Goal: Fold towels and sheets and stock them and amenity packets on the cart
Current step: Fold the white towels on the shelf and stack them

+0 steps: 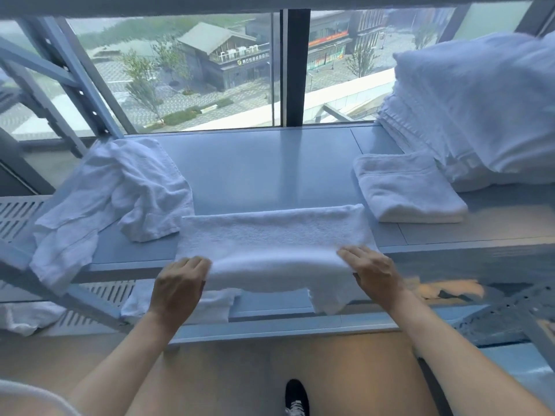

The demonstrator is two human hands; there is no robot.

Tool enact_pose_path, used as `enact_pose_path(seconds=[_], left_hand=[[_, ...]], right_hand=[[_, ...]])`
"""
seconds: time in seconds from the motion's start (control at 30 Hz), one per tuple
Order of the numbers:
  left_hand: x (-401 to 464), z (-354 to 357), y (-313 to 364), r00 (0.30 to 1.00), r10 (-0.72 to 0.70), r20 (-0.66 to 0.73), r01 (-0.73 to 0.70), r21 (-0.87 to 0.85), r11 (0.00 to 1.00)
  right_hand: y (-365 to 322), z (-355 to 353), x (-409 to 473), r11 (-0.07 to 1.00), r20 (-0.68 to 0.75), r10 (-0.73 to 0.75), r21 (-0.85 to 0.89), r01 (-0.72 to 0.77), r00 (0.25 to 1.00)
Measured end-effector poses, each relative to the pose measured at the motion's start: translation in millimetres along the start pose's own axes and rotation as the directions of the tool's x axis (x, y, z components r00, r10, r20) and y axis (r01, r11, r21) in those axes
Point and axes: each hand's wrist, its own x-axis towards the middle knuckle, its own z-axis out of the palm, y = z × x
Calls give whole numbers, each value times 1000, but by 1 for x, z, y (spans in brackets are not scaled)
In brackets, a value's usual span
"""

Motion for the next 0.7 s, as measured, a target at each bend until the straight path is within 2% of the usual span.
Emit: enact_pose_path(seconds=[0.23, 0.37, 0.7], left_hand=[[-93, -61, -11, 991, -99, -88, 91, -91, 992], [-137, -91, -9, 987, -139, -77, 127, -138, 982], [-172, -145, 14, 987, -150, -57, 136, -200, 970]], right_hand=[[-67, -35, -32, 999, -43, 26, 30, -25, 999], [-105, -58, -60, 999, -47, 32, 18, -31, 998], [-127, -103, -125, 990, -16, 143, 6, -143, 990]])
